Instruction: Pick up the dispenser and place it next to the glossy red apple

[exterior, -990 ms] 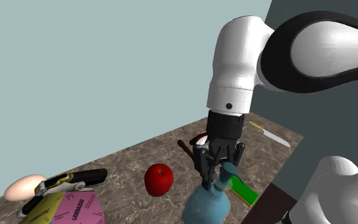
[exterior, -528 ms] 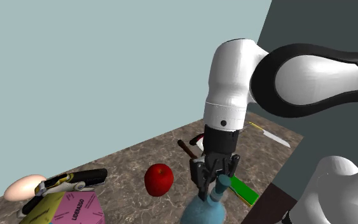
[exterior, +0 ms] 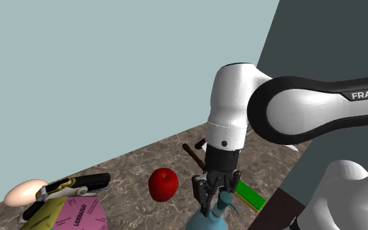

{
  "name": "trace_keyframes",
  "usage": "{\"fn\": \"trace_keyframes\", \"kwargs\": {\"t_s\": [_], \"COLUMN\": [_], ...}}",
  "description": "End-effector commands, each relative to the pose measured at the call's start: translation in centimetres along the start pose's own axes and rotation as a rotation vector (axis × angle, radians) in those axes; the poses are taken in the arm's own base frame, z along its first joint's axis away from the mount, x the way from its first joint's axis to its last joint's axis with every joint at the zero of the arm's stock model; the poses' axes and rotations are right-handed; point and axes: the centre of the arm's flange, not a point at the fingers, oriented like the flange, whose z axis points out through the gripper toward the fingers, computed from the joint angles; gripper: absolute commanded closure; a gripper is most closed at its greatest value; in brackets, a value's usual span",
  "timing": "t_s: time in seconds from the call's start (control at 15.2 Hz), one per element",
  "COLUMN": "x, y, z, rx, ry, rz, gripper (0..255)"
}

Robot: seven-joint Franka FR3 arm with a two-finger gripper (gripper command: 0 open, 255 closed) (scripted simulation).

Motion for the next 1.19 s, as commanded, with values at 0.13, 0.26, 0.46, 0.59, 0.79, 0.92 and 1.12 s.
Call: {"fn": "trace_keyframes", "kwargs": {"t_s": [0.13,0.26,0.46,0.59,0.79,0.92,1.12], "x": [0.6,0.9,1.4,1.7,1.9,1.9,1.9], "y": [0.2,0.3,0.6,0.7,0.8,0.8,0.8], "z": [2.0,3.0,4.5,5.5,6.2,6.2,6.2], "rx": [0.001,0.001,0.001,0.001,0.001,0.001,0.001], "ry": [0.001,0.001,0.001,0.001,0.001,0.001,0.001], "rz": [0.000,0.000,0.000,0.000,0.000,0.000,0.000], "gripper": [255,255,255,255,255,255,255]}}
